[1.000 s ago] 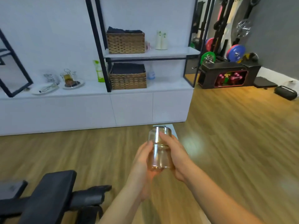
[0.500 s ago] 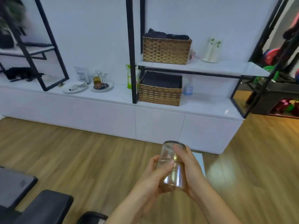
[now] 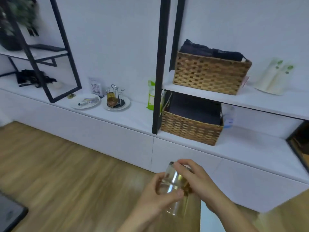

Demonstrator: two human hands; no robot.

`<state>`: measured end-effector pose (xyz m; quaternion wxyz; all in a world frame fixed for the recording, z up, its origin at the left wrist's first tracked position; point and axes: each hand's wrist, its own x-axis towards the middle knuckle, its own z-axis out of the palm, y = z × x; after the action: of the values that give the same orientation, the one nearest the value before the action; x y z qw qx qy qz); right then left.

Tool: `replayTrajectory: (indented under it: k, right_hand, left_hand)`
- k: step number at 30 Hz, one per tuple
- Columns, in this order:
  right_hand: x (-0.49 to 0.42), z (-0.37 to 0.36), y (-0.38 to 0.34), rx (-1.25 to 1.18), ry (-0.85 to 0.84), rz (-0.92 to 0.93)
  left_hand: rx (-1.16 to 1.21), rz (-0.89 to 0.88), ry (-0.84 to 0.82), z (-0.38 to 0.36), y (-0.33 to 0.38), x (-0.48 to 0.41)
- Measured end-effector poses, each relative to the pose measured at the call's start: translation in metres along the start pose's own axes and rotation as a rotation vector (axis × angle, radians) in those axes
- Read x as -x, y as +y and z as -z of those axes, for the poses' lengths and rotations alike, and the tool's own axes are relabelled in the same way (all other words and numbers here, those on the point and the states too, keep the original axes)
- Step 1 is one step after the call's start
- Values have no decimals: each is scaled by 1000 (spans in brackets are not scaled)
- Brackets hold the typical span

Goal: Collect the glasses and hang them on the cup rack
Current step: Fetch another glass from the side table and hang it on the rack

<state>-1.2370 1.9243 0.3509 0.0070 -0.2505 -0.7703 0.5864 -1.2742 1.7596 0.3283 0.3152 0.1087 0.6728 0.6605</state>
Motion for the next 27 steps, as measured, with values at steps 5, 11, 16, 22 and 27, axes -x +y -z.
replayTrajectory:
  k: [5,11,16,22,27]
  right_hand:
    - [-125,-35,-49,12,-295,55]
    - [-252,-94,-130,80,-552,147]
    - [-331,-156,-163,178,-569,252]
    - [-429,-225,-193,305,-449,344]
    - [-495,-261,-236,423,-294,366]
  left_hand:
    - [33,-64,276,54,25,-87]
    - [-27,-133,498,135,71,-164]
    - [-72,-135,596,201,81,-219]
    - [-202,-123,568,300,91,-308]
    - [-272,-124,434,380,126,-383]
